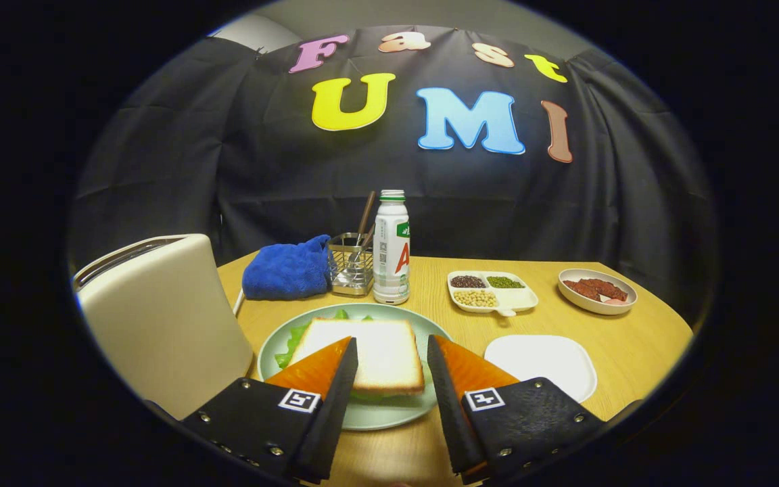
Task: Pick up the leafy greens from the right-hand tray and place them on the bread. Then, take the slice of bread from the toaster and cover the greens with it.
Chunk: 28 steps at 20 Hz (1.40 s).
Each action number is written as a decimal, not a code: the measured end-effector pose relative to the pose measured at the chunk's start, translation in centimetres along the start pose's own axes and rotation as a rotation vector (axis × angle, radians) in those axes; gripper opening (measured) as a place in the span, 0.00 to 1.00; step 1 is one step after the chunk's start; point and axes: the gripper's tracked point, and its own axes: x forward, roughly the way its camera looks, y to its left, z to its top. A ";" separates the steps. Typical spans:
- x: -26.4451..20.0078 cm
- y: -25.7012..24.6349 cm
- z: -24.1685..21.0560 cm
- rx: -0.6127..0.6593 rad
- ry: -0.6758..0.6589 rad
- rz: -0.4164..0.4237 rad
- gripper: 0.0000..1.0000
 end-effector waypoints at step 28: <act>-10.4 -26.9 4.1 -0.015 -0.257 -0.065 0.71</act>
